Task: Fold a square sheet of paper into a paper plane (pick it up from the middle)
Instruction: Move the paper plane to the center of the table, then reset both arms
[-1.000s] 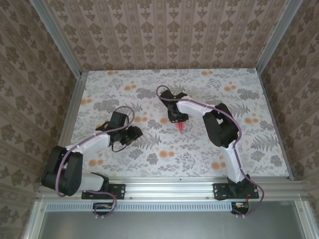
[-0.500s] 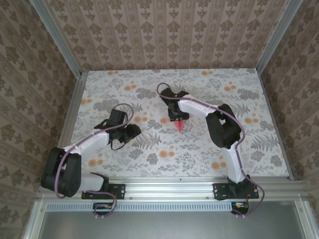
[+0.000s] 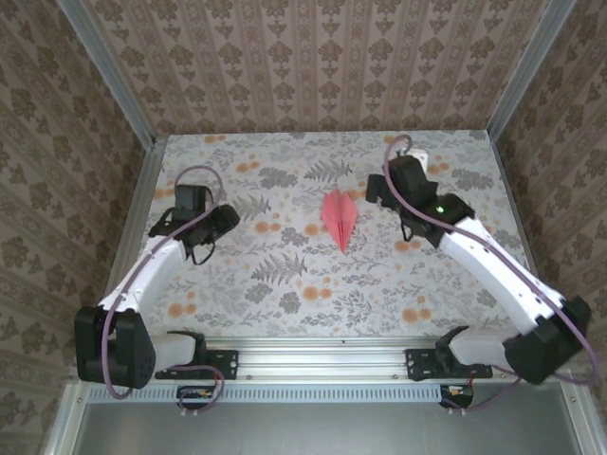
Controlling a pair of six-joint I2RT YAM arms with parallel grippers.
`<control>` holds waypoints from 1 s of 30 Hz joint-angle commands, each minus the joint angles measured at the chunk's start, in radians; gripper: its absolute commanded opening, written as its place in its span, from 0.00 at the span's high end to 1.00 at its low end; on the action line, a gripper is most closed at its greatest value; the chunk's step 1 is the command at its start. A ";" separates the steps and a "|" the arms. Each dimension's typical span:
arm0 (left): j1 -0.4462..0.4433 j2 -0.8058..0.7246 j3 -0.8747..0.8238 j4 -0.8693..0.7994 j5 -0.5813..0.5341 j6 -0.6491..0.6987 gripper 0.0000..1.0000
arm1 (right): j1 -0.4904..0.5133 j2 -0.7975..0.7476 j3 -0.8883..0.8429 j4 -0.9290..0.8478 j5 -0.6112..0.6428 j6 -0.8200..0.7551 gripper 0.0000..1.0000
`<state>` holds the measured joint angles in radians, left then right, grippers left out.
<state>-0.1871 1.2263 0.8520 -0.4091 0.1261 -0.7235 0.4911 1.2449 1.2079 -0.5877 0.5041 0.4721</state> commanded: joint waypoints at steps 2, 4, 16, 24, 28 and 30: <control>0.093 -0.049 0.021 -0.032 -0.100 0.102 0.35 | -0.053 -0.183 -0.189 0.218 0.153 -0.157 0.00; 0.124 -0.078 0.005 -0.010 -0.151 0.146 0.22 | -0.069 -0.260 -0.275 0.313 0.224 -0.210 0.00; 0.239 -0.264 -0.181 0.210 -0.328 0.317 0.00 | -0.255 -0.267 -0.546 0.490 0.201 -0.181 0.00; 0.243 -0.264 -0.351 0.532 -0.404 0.452 0.00 | -0.372 -0.154 -0.706 0.746 0.095 -0.173 0.00; 0.243 -0.228 -0.416 0.656 -0.423 0.547 0.00 | -0.398 -0.095 -0.794 0.917 0.067 -0.196 0.00; 0.242 -0.206 -0.444 0.716 -0.411 0.590 0.00 | -0.399 -0.060 -0.829 1.011 0.062 -0.224 0.00</control>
<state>0.0475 1.0008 0.4328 0.1436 -0.2634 -0.2451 0.0963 1.1545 0.4194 0.2218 0.5957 0.2817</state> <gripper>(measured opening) 0.999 0.999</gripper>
